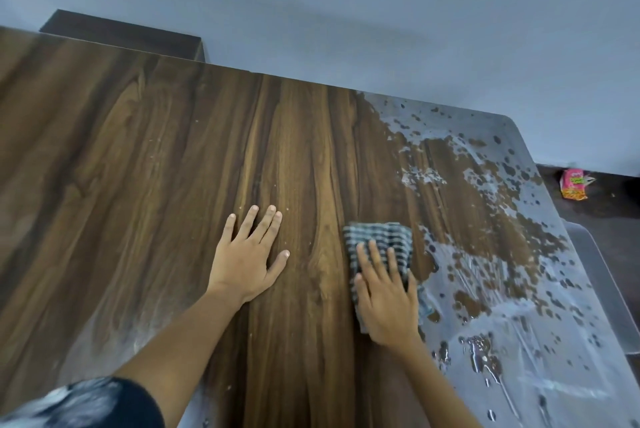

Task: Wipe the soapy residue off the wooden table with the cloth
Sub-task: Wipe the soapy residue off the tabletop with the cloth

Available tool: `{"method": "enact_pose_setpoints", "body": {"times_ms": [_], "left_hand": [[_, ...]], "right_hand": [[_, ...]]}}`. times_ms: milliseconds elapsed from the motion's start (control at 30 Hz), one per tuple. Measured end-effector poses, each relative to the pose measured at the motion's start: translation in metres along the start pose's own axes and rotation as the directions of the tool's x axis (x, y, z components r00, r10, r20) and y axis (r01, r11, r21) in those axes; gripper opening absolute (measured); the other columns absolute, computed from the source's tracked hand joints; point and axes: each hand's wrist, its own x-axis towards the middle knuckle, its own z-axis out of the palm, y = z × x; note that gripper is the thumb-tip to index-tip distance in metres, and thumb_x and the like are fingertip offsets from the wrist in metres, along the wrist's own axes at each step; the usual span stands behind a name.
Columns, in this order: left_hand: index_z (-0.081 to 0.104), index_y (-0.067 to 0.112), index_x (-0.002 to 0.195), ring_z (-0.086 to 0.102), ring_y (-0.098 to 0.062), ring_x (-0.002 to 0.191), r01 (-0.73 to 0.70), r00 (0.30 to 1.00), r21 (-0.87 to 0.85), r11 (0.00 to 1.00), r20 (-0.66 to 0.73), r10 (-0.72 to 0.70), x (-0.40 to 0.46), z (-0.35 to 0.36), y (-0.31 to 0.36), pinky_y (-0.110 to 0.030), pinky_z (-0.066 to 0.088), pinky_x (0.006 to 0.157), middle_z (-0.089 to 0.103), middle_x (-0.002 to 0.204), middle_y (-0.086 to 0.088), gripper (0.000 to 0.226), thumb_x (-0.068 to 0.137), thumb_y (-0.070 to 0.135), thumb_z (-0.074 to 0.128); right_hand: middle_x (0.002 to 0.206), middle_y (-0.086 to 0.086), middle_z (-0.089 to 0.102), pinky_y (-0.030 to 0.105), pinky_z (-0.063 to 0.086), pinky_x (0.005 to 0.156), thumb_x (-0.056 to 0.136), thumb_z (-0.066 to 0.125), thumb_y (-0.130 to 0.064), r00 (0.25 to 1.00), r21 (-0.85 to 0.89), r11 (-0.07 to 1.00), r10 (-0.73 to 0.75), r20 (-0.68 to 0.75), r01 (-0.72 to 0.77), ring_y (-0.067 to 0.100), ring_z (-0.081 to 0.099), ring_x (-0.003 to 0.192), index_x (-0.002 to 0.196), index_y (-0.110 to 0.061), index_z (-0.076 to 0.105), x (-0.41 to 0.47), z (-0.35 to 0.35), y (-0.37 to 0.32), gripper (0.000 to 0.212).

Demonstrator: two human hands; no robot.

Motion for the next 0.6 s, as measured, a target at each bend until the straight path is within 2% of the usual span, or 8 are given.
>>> {"method": "enact_pose_setpoints", "body": {"times_ms": [67,133,200,267,333,400,500,600], "left_hand": [[0.015,0.013,0.147,0.015,-0.021,0.143,0.046,0.999,0.008,0.999,-0.015,-0.046,0.006,0.002,-0.003,-0.048,0.014,0.115,0.014,0.155,0.000,0.079,0.086,0.064,0.013],[-0.003,0.013,0.147,-0.002,-0.018,0.144,0.180,0.983,-0.032,0.983,-0.029,-0.181,0.013,0.003,-0.009,-0.043,0.001,0.116,-0.007,0.154,0.000,0.089,0.082,0.073,0.011],[-0.001,0.011,0.148,-0.003,-0.017,0.144,0.258,0.964,-0.082,0.963,-0.050,-0.263,0.016,0.004,-0.011,-0.039,0.000,0.116,-0.004,0.156,-0.003,0.091,0.082,0.072,0.012],[0.004,0.008,0.148,0.000,-0.018,0.144,0.251,0.965,-0.100,0.963,-0.055,-0.257,0.014,0.005,-0.011,-0.037,0.002,0.116,0.002,0.157,-0.006,0.088,0.082,0.067,0.007],[0.007,0.005,0.147,0.003,-0.019,0.144,0.225,0.971,-0.119,0.967,-0.052,-0.233,0.009,0.006,-0.012,-0.034,0.003,0.116,0.006,0.156,-0.010,0.086,0.082,0.061,0.005],[0.012,0.002,0.147,0.006,-0.020,0.144,0.177,0.981,-0.122,0.977,-0.057,-0.185,-0.001,0.006,-0.014,-0.032,0.005,0.115,0.010,0.155,-0.012,0.084,0.084,0.058,0.010],[0.019,0.001,0.145,0.012,-0.020,0.142,0.075,0.995,-0.090,0.993,-0.057,-0.080,-0.025,0.008,-0.011,-0.032,0.010,0.116,0.017,0.153,-0.013,0.078,0.089,0.054,0.021],[0.022,0.001,0.144,0.018,-0.019,0.141,0.032,0.999,-0.106,0.994,-0.039,-0.036,-0.048,0.010,-0.005,-0.029,0.007,0.116,0.022,0.152,-0.012,0.071,0.091,0.049,0.028]], "right_hand": [[0.156,-0.013,-0.013,0.048,0.001,0.114,0.095,0.001,-0.051,0.993,0.027,0.992,0.120,0.014,-0.121,0.019,-0.012,0.144,0.148,-0.038,-0.007,0.039,-0.014,-0.012,0.055],[0.158,-0.007,-0.010,0.054,0.001,0.113,0.101,0.010,-0.043,0.990,0.070,0.988,0.132,0.043,-0.135,0.026,-0.011,0.144,0.150,-0.033,-0.004,0.076,-0.024,-0.039,0.052],[0.158,-0.005,-0.011,0.055,-0.001,0.112,0.102,0.013,-0.040,0.999,0.061,0.997,0.034,0.040,-0.037,0.028,-0.012,0.144,0.150,-0.031,-0.005,0.096,-0.024,-0.071,0.052],[0.158,-0.005,-0.009,0.054,-0.002,0.112,0.101,0.016,-0.038,0.993,0.028,0.992,-0.120,0.016,0.119,0.027,-0.012,0.144,0.150,-0.032,-0.002,0.096,-0.015,-0.098,0.052],[0.159,-0.006,0.001,0.053,0.005,0.113,0.099,0.015,-0.039,0.958,-0.018,0.958,-0.285,-0.022,0.285,0.025,-0.003,0.145,0.150,-0.033,0.007,0.077,-0.001,-0.112,0.052],[0.157,-0.006,0.015,0.050,0.013,0.113,0.096,0.014,-0.040,0.923,-0.013,0.924,-0.383,-0.034,0.383,0.022,0.008,0.145,0.149,-0.033,0.018,0.046,0.008,-0.108,0.053],[0.155,-0.012,0.019,0.043,0.013,0.114,0.099,0.020,-0.039,0.903,-0.001,0.903,-0.429,-0.030,0.429,0.016,0.013,0.144,0.149,-0.036,0.018,-0.002,0.021,-0.074,0.050],[0.155,-0.017,0.017,0.039,0.012,0.109,0.100,0.014,-0.045,0.951,-0.016,0.951,-0.310,0.004,0.310,0.011,0.010,0.144,0.149,-0.038,0.015,-0.041,0.022,-0.027,0.049]]}}
